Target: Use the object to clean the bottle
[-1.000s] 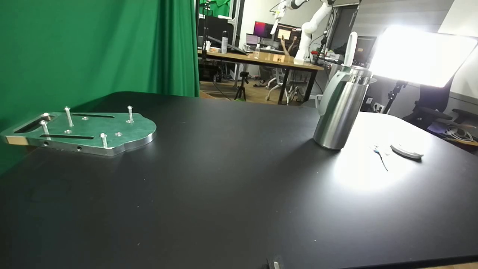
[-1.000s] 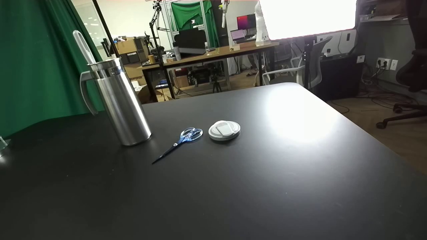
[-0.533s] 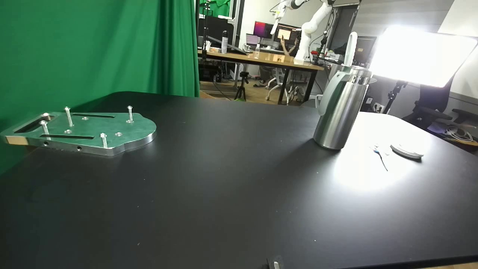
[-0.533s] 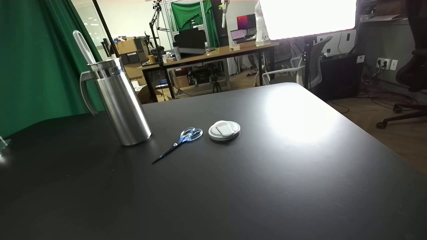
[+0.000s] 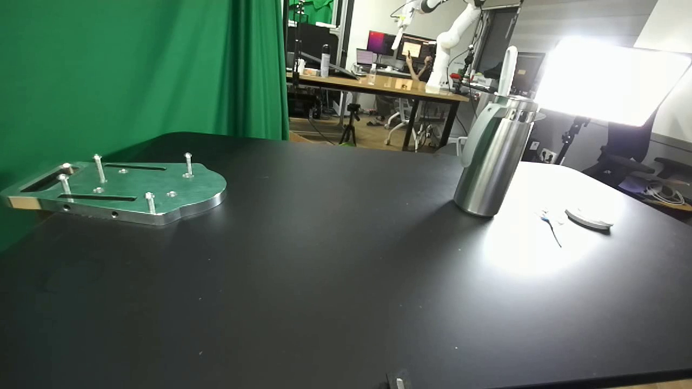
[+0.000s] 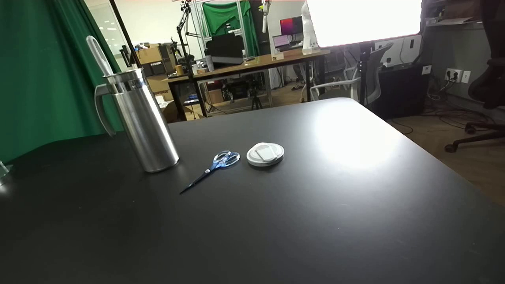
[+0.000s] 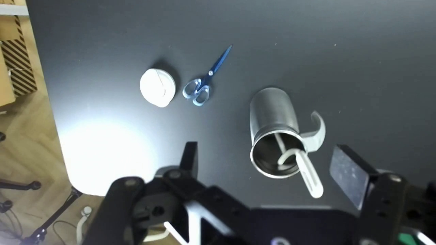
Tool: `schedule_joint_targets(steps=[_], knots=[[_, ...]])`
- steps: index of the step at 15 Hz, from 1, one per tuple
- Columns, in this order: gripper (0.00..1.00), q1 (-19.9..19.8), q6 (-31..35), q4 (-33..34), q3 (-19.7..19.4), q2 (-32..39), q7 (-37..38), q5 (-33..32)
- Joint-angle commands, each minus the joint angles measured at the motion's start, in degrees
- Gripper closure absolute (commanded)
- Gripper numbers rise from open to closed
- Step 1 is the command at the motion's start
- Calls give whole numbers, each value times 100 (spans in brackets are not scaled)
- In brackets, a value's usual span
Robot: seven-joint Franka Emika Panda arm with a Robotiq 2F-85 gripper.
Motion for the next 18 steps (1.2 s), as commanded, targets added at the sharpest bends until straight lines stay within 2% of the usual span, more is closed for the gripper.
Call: schedule_joint_targets(steps=[1, 4, 8, 14, 18], knots=[[0, -191, 835, 401, 122, 756, 863, -41], [0, -230, 1444, 530, 205, 1256, 1594, 114], [0, -194, 2008, 601, 375, 1857, 2407, -46], [0, -13, 2365, 547, 510, 2439, 3030, -216], [0, 141, 2093, 557, 525, 2614, 3198, -122]])
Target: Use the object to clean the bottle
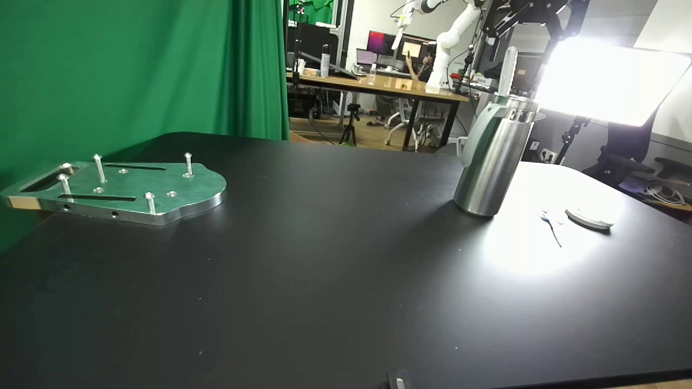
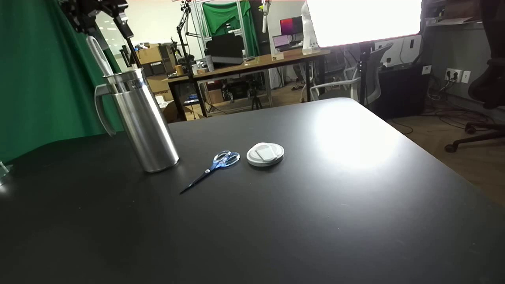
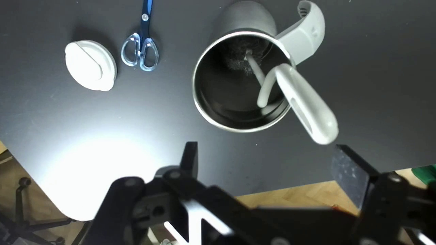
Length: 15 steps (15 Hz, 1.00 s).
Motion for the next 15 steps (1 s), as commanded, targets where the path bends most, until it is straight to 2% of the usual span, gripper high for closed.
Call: schedule_joint_targets(steps=[1, 5, 6, 7, 8, 15], knots=[[0, 132, -335, 150, 12, 130, 386, -9], [0, 205, -630, 120, 9, 121, 344, 159], [25, 213, -675, 111, 6, 125, 355, 172], [26, 218, -723, 110, 4, 127, 358, 183], [32, 217, -745, 104, 0, 121, 349, 201], [81, 172, -922, 135, -31, 114, -12, 668]])
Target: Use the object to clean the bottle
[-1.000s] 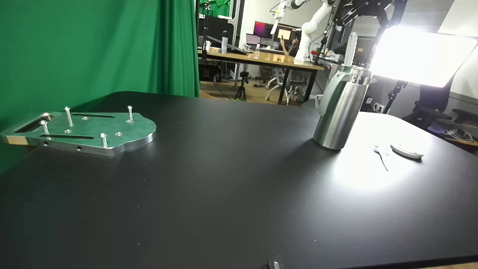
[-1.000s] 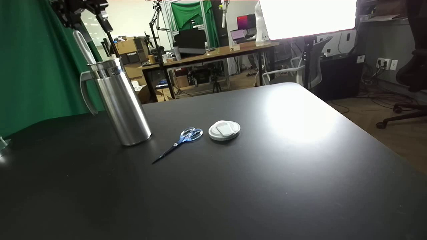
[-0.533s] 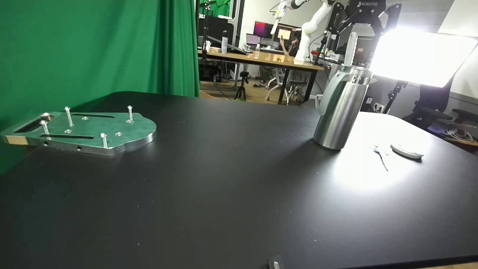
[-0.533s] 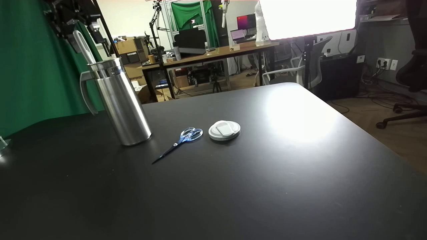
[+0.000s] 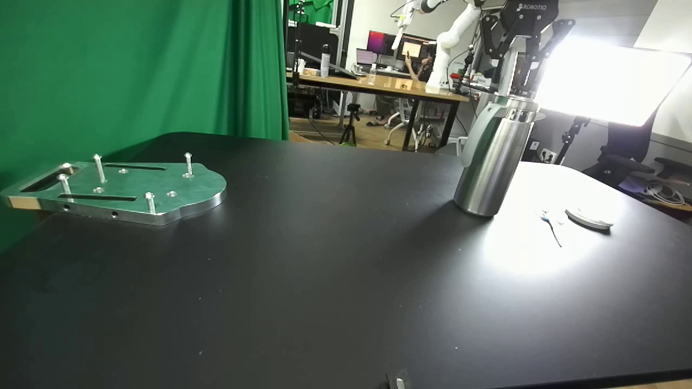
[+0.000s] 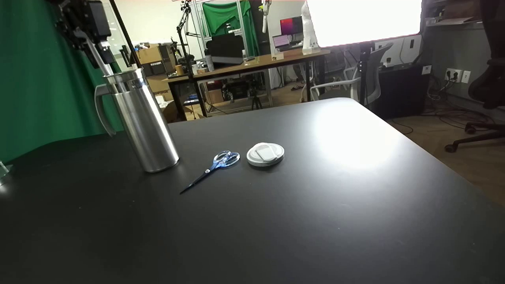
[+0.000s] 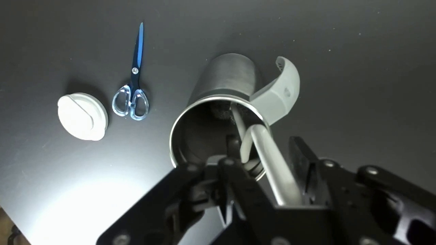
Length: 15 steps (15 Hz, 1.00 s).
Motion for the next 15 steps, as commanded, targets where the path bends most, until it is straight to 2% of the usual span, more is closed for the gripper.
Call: schedule_joint_targets(steps=[1, 2, 4, 6, 15], knots=[[88, -21, -390, 148, -43, 8, -261, 403], [95, -39, -592, 184, -55, 8, -463, 580], [100, -75, -777, 168, -84, -58, -801, 723], [96, -99, -965, 176, -116, -169, -1052, 719], [96, -108, -1659, 292, -95, -781, -1323, 469]])
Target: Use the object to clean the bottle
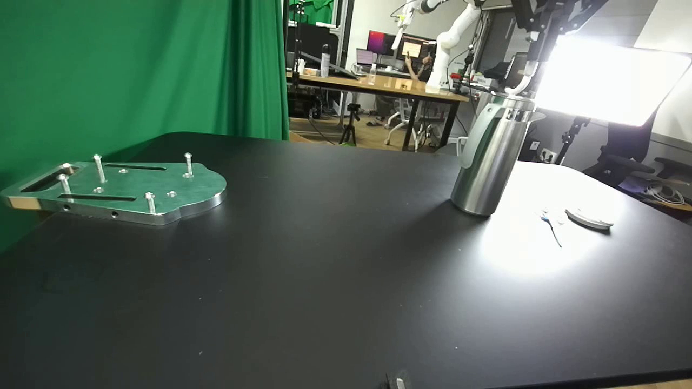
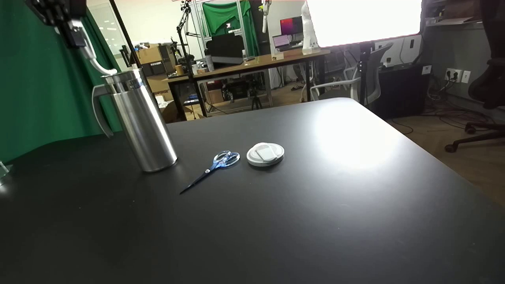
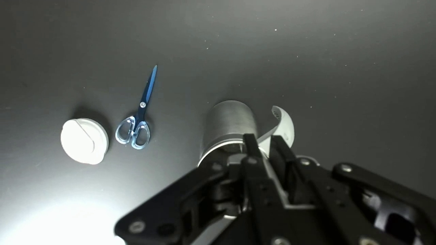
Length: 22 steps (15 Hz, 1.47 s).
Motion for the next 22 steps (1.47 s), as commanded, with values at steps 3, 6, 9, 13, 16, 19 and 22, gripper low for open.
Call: schedule_joint_targets(steps=[3, 6, 9, 13, 16, 19, 22], knots=[[96, 22, -460, 223, 53, -483, -83, -196], [96, 38, -633, 307, 103, -676, -124, -253], [96, 48, -754, 360, 148, -840, -174, -271], [96, 19, -711, 375, 123, -870, -269, -292], [96, -47, -643, 359, 23, -716, -377, -259], [96, -154, -585, 356, -113, -536, -488, -238], [96, -248, -592, 395, -238, -354, -566, -194]])
